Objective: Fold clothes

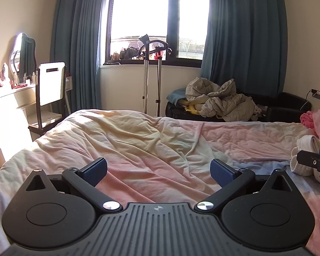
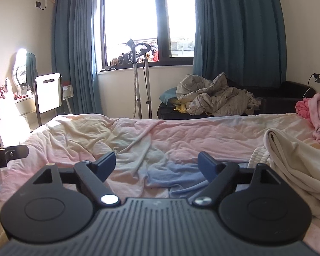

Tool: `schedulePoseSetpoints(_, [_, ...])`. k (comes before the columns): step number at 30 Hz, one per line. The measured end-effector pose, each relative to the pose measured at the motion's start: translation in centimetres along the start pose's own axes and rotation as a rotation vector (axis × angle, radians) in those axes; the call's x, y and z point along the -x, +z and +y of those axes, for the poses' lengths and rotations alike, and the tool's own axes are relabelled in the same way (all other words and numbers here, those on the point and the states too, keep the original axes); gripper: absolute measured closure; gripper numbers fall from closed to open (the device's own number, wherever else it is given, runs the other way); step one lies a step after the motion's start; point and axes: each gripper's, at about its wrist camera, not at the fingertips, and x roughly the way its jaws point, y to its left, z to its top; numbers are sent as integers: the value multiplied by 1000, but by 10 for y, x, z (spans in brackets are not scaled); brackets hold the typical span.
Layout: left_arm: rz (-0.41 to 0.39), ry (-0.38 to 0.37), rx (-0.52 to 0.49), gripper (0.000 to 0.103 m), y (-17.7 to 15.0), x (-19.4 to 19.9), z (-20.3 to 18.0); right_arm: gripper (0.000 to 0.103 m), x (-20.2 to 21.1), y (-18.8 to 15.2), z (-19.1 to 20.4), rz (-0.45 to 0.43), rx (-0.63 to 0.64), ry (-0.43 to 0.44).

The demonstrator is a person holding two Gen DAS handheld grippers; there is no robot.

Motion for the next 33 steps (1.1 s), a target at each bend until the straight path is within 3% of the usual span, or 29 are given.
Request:
schedulePoseSetpoints(4, [4,3,1,0,0,1,0,12,0,-1,2,-4,10,-8])
schedulePoseSetpoints(8, [3,11,-4,0,-1,2,-1,0,0,-2,3,-11,13,-7])
schedulePoseSetpoints(33, [9,19,-14,0,-3,1,-3,0,0,-4,6,-10,8,-12])
